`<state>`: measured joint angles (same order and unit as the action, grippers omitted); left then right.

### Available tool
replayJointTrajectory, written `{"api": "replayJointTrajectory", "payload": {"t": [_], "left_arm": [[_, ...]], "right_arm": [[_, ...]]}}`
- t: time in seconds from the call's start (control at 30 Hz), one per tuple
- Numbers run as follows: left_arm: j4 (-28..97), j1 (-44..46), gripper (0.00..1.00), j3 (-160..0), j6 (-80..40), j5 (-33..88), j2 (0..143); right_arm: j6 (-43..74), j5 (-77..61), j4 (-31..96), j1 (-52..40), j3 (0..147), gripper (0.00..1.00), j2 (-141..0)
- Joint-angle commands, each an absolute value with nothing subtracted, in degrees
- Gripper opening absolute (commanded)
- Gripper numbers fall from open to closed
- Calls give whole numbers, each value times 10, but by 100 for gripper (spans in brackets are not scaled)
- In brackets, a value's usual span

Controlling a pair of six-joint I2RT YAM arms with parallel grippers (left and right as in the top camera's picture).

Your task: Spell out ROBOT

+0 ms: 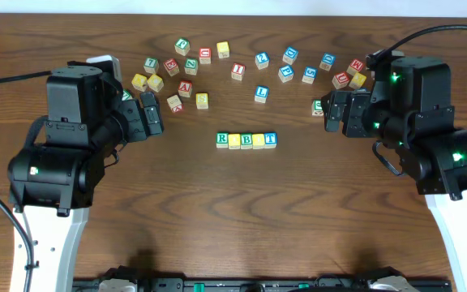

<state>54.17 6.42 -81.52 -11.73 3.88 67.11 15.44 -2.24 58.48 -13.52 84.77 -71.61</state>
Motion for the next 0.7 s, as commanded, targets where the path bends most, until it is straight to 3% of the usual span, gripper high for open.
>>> {"api": "replayJointTrajectory", "payload": {"t": [0.0,0.37,0.67], "left_arm": [[544,62,98,-824,-110,32,673],[544,62,98,-824,-110,32,673],[544,62,98,-824,-110,32,673]], "right_arm": [[151,-10,583,-130,855,99,-716],[87,44,516,-127,815,99,-688],[80,43,276,-76,550,99,-509]]}}
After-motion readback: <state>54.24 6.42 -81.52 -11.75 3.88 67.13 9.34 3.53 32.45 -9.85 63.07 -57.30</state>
